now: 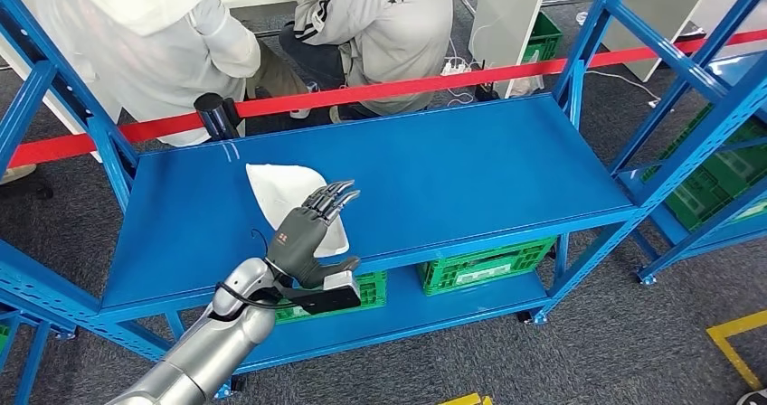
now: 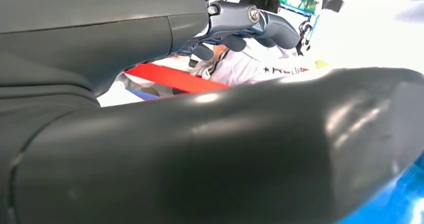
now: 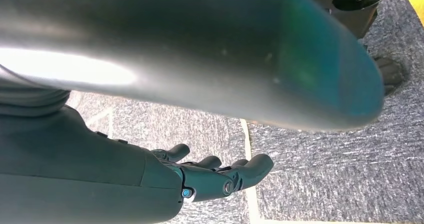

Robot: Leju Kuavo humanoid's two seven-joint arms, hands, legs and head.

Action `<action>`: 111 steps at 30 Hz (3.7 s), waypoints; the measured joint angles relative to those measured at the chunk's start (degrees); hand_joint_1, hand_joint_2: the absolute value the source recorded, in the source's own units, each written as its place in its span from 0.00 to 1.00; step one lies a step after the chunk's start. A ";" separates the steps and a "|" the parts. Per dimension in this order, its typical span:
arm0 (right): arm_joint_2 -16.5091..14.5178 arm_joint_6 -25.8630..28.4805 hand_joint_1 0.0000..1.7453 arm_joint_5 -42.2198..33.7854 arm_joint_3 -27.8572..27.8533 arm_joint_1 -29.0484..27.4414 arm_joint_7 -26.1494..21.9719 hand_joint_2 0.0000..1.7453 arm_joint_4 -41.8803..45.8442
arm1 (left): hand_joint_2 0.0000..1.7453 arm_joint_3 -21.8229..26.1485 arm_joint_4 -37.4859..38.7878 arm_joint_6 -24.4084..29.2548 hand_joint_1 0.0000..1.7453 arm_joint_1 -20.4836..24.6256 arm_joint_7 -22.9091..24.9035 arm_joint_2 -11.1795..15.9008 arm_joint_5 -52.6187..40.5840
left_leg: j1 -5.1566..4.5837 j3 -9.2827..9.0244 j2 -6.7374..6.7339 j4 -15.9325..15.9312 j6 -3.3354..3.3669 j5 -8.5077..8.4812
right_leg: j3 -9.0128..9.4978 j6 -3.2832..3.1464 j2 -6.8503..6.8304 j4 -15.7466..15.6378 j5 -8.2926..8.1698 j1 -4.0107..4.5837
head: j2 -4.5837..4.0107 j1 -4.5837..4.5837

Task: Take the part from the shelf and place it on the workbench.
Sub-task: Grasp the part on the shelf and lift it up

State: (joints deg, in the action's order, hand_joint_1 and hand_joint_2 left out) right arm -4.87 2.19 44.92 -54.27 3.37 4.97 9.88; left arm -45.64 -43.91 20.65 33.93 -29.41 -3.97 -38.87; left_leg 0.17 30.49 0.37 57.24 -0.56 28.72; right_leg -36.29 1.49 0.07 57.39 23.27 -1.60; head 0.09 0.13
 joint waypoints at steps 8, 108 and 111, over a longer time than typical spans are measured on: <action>0.00 -0.25 0.00 0.67 0.00 0.03 0.17 0.00 0.00 | 0.00 -1.76 4.86 0.85 0.00 0.53 1.27 -2.48 -1.86 | 0.00 0.00 0.00 0.00 0.00 0.00 | 0.00 0.00 -0.01 0.00 0.00 0.01 | 0.00 0.00; 0.00 -1.23 0.00 3.93 0.00 0.86 0.80 0.00 -0.01 | 1.00 -7.27 28.09 2.99 1.00 10.80 17.21 -5.30 -14.52 | 0.01 -0.06 0.02 0.00 -0.01 -0.01 | 0.06 0.00 -0.02 0.05 0.00 0.00 | 0.00 0.00; 0.00 -1.25 0.00 3.92 0.00 0.87 0.80 0.00 -0.01 | 1.00 -7.27 28.09 2.99 1.00 10.80 16.96 -5.29 -14.51 | 0.01 -0.06 0.02 0.00 -0.01 -0.02 | 0.06 0.00 -0.02 0.05 0.00 0.01 | 0.00 0.00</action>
State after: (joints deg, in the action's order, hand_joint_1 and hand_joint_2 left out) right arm -4.87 0.94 48.85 -54.27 4.24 5.77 9.87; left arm -52.92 -15.82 23.65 44.73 -12.45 -9.26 -53.39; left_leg 0.18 30.43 0.39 57.24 -0.57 28.71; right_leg -36.23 1.48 0.05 57.45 23.27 -1.60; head 0.09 0.13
